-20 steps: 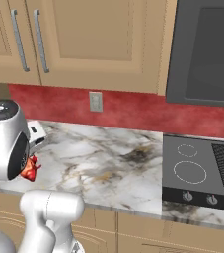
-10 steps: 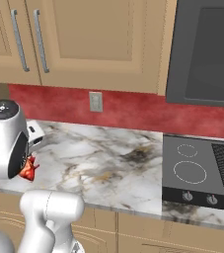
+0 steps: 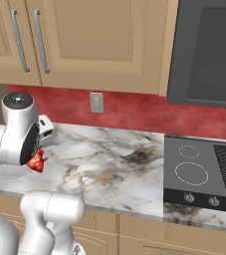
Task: Place the fish on the top rack of the oven, and slide the tray back inside. Close the oven door.
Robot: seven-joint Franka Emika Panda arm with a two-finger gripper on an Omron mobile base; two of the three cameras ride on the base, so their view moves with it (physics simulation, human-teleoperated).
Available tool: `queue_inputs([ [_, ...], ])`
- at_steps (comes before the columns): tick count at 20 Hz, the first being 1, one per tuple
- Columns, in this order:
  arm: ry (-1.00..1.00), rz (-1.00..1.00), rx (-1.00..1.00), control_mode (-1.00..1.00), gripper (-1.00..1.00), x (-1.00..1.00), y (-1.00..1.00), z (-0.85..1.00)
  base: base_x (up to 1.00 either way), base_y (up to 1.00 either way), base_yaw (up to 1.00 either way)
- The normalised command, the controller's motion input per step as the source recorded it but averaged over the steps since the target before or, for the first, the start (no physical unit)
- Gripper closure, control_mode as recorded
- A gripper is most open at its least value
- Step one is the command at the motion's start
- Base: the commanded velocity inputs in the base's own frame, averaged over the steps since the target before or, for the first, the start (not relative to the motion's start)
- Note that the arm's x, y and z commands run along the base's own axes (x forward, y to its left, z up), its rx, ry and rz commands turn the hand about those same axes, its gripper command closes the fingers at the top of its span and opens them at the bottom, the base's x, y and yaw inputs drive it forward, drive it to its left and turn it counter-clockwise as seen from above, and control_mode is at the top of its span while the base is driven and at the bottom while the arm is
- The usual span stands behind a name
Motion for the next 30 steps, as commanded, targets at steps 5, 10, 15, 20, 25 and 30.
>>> queue_inputs([
  [5,0.04,0.0,0.0,1.0,1.0,0.17,0.0,-0.01,0.01,0.0,0.02],
  [10,0.0,0.0,0.0,1.0,1.0,0.0,0.0,0.0,0.02,0.13,0.34],
  [15,0.0,0.0,0.0,1.0,1.0,0.0,0.0,0.0,-0.04,0.47,0.66],
  [20,0.0,0.0,0.0,1.0,1.0,0.0,0.0,0.0,0.01,0.58,0.79],
  [25,0.0,0.0,0.0,1.0,1.0,0.0,0.0,0.0,0.21,0.75,0.72],
  [30,0.0,0.0,0.0,1.0,1.0,0.0,0.0,0.0,0.57,0.7,0.54],
])
